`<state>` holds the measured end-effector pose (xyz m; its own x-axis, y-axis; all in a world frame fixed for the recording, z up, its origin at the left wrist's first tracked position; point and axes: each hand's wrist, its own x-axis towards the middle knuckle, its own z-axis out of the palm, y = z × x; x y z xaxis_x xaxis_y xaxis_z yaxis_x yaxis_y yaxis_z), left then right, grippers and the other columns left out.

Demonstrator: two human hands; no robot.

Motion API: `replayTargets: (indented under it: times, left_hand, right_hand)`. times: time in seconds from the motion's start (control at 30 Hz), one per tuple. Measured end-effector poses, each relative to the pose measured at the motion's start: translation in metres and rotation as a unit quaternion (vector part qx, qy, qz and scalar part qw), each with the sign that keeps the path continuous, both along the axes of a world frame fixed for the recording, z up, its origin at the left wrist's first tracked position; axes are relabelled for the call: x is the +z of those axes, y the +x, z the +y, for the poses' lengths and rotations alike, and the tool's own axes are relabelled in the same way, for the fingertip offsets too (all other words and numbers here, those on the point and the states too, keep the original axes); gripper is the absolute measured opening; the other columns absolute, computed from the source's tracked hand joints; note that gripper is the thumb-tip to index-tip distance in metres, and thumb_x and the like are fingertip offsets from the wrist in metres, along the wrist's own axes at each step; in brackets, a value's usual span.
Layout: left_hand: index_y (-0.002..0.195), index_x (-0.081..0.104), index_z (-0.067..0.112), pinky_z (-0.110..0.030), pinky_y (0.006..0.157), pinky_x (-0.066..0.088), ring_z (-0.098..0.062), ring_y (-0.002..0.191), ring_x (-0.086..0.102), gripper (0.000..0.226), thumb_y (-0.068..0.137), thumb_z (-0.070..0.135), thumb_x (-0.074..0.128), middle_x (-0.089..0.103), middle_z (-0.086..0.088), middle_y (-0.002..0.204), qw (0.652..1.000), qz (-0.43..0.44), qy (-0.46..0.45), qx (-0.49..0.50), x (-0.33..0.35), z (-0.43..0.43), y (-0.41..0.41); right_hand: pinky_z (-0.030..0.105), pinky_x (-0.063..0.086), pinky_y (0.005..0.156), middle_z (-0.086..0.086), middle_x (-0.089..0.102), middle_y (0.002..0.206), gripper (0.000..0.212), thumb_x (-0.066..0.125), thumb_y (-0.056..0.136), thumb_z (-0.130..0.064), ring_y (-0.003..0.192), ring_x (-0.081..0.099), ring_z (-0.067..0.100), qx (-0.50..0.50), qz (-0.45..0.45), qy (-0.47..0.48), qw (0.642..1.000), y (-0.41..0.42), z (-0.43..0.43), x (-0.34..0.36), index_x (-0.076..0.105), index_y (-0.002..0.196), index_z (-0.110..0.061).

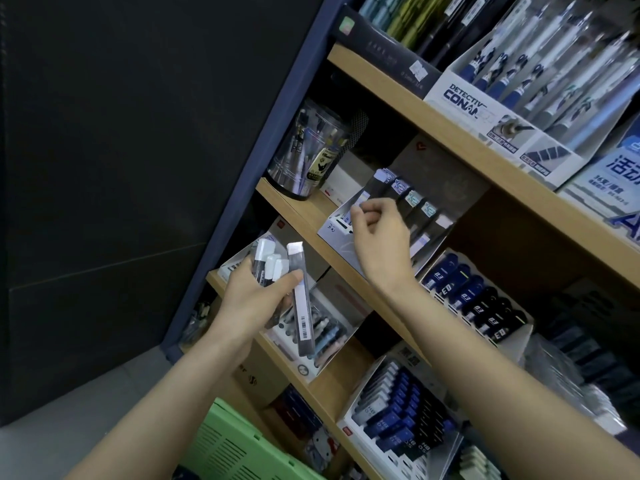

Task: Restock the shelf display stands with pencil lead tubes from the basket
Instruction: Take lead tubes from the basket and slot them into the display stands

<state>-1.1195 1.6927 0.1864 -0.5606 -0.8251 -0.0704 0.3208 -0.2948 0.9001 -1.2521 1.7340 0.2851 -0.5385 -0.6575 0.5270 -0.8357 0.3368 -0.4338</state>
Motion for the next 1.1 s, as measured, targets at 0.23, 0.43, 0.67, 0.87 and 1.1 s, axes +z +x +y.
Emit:
replayTargets:
  times: [0.23, 0.43, 0.67, 0.87, 1.1]
  left_hand:
    - [0.092, 0.064, 0.019, -0.023, 0.058, 0.052, -0.013, 0.069, 0.066, 0.009, 0.085, 0.016, 0.069, 0.071, 0.0, 0.078, 1.0, 0.02, 0.013, 0.005, 0.003, 0.002, 0.004]
    - [0.087, 0.062, 0.018, -0.021, 0.049, 0.049, -0.011, 0.059, 0.06, 0.012, 0.082, 0.013, 0.072, 0.067, -0.003, 0.072, 0.999, -0.003, -0.031, 0.007, 0.007, 0.014, -0.002]
    - [0.083, 0.065, 0.017, -0.025, 0.052, 0.05, -0.008, 0.054, 0.06, 0.007, 0.082, 0.019, 0.072, 0.067, 0.0, 0.067, 1.0, 0.012, 0.014, -0.019, 0.007, 0.029, -0.005]
    - [0.08, 0.072, 0.022, -0.029, 0.065, 0.052, -0.016, 0.074, 0.07, 0.006, 0.084, 0.018, 0.069, 0.075, -0.003, 0.081, 0.998, 0.03, 0.017, -0.048, 0.019, 0.037, -0.001]
    - [0.09, 0.072, 0.019, -0.021, 0.049, 0.048, -0.014, 0.064, 0.066, 0.007, 0.083, 0.02, 0.069, 0.073, -0.002, 0.077, 0.995, 0.03, -0.027, -0.093, 0.031, 0.043, 0.001]
  right_hand:
    - [0.038, 0.057, 0.082, 0.001, 0.069, 0.087, 0.019, 0.05, 0.097, -0.032, 0.081, 0.068, 0.02, 0.13, -0.311, 0.227, 0.914, 0.036, 0.037, -0.037, 0.061, 0.093, -0.017]
    - [0.038, 0.056, 0.07, 0.003, 0.065, 0.077, 0.006, 0.057, 0.092, -0.022, 0.068, 0.064, 0.016, 0.091, -0.185, 0.194, 0.959, 0.038, 0.05, -0.044, 0.06, 0.091, -0.017]
    - [0.037, 0.051, 0.066, 0.011, 0.064, 0.09, 0.037, 0.044, 0.1, -0.022, 0.08, 0.061, 0.024, 0.114, 0.112, 0.233, 0.959, 0.041, 0.073, -0.04, 0.047, 0.136, -0.02]
    - [0.029, 0.053, 0.078, -0.01, 0.061, 0.098, 0.053, 0.058, 0.092, -0.032, 0.084, 0.059, 0.005, 0.139, -0.071, 0.146, 0.977, 0.05, 0.09, -0.041, 0.04, 0.141, -0.028]
    - [0.018, 0.055, 0.069, -0.01, 0.064, 0.085, 0.041, 0.075, 0.079, -0.022, 0.07, 0.062, -0.003, 0.102, -0.235, 0.069, 0.964, 0.043, 0.1, -0.029, 0.054, 0.114, -0.024]
